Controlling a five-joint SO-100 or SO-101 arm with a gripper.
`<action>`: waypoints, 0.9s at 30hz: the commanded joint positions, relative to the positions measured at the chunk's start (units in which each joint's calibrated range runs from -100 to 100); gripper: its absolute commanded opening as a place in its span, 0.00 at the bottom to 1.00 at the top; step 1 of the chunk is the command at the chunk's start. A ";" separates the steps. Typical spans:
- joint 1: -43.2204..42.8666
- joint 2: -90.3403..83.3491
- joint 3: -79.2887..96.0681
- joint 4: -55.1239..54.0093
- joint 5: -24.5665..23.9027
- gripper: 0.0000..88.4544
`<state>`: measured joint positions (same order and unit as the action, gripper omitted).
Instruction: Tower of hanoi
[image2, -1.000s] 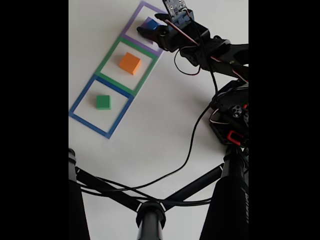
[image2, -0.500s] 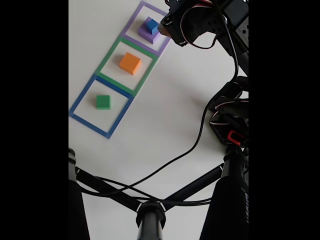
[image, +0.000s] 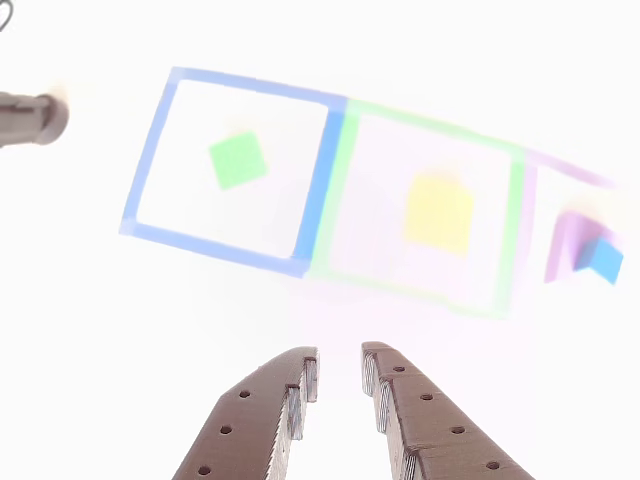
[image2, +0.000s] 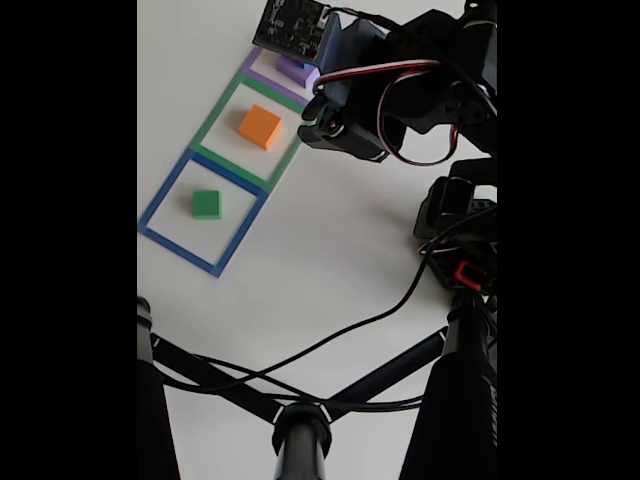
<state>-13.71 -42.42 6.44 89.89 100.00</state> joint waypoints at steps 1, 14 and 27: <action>-2.68 -0.81 0.38 -3.17 0.00 0.10; 0.19 -9.21 46.65 -51.18 0.00 0.41; -0.38 15.41 65.65 -104.79 0.00 0.43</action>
<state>-12.98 -32.38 72.15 -4.41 100.00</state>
